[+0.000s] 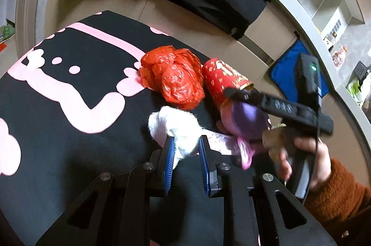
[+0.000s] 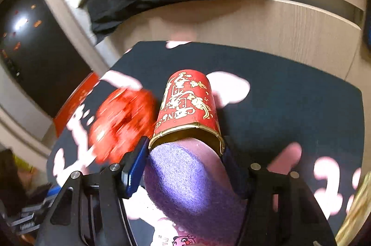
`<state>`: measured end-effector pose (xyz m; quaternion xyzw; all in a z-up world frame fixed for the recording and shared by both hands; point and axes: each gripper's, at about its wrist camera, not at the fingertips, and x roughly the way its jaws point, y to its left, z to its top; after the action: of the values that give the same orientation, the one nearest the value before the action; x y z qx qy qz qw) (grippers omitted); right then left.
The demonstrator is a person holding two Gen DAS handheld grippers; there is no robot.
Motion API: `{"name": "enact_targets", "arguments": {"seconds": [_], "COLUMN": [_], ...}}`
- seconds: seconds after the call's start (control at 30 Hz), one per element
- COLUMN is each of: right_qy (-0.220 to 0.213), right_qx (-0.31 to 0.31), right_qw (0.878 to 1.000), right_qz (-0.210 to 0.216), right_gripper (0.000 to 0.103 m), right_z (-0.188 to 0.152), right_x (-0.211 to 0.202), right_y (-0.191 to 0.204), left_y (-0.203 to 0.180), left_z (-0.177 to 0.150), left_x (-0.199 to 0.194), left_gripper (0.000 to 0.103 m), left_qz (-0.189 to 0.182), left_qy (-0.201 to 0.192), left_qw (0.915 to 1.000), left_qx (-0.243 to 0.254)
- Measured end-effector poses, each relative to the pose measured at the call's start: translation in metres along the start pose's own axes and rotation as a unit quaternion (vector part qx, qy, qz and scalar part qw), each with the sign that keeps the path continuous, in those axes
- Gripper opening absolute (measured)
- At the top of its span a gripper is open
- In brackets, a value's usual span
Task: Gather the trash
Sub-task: 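Grasp the red paper cup by its rim with the right tool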
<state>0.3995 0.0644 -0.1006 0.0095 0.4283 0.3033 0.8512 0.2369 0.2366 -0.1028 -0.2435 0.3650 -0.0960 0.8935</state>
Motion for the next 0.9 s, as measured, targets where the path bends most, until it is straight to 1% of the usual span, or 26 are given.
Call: {"name": "enact_targets", "arguments": {"seconds": [0.07, 0.1, 0.17, 0.23, 0.37, 0.5, 0.57, 0.63, 0.67, 0.7, 0.77, 0.87, 0.9], "right_qy": [0.018, 0.02, 0.025, 0.037, 0.05, 0.062, 0.045, 0.011, -0.008, -0.017, -0.012, 0.016, 0.032], "right_qx": [-0.027, -0.043, -0.083, -0.11, -0.13, -0.148, -0.14, -0.124, -0.12, -0.12, -0.123, -0.123, -0.122], "right_qw": [0.999, 0.999, 0.996, 0.993, 0.99, 0.987, 0.989, 0.992, 0.993, 0.992, 0.992, 0.991, 0.99], "right_qz": [0.005, 0.001, -0.01, -0.013, 0.001, -0.017, -0.014, -0.005, -0.011, -0.021, -0.041, -0.053, -0.057], "right_gripper": [0.061, 0.067, 0.069, 0.075, 0.075, 0.075, 0.075, 0.076, 0.076, 0.079, 0.08, 0.08, 0.079], "right_z": [-0.01, -0.015, -0.026, -0.039, -0.056, -0.066, -0.063, -0.053, -0.046, -0.04, -0.028, -0.016, -0.013], "right_x": [-0.003, -0.004, -0.007, -0.011, -0.016, -0.013, -0.018, -0.029, -0.034, -0.034, -0.025, -0.001, 0.009], "right_y": [0.01, 0.016, 0.025, 0.026, 0.022, 0.022, 0.022, 0.022, 0.024, 0.026, 0.029, 0.026, 0.024], "left_y": [-0.003, -0.004, -0.007, -0.009, -0.009, -0.009, -0.011, -0.012, -0.013, -0.013, -0.014, -0.013, -0.013], "left_z": [-0.004, -0.006, -0.01, -0.014, -0.02, -0.023, -0.024, -0.024, -0.023, -0.023, -0.022, -0.021, -0.021], "left_x": [-0.003, -0.004, -0.006, -0.008, -0.011, -0.012, -0.012, -0.011, -0.01, -0.009, -0.007, -0.005, -0.005], "left_gripper": [0.022, 0.022, 0.022, 0.022, 0.022, 0.022, 0.022, 0.022, 0.022, 0.022, 0.022, 0.022, 0.022], "left_qz": [0.002, 0.002, 0.002, 0.005, 0.006, 0.011, 0.011, 0.009, 0.008, 0.006, 0.004, 0.001, 0.001], "left_qy": [0.0, 0.001, 0.002, 0.004, 0.011, 0.014, 0.013, 0.013, 0.013, 0.013, 0.015, 0.018, 0.018], "left_qw": [1.0, 1.0, 1.0, 1.0, 0.9998, 0.9997, 0.9997, 0.9997, 0.9997, 0.9998, 0.9997, 0.9997, 0.9997], "left_qx": [-0.001, -0.002, -0.004, -0.006, -0.015, -0.018, -0.016, -0.016, -0.017, -0.017, -0.017, -0.017, -0.018]}}
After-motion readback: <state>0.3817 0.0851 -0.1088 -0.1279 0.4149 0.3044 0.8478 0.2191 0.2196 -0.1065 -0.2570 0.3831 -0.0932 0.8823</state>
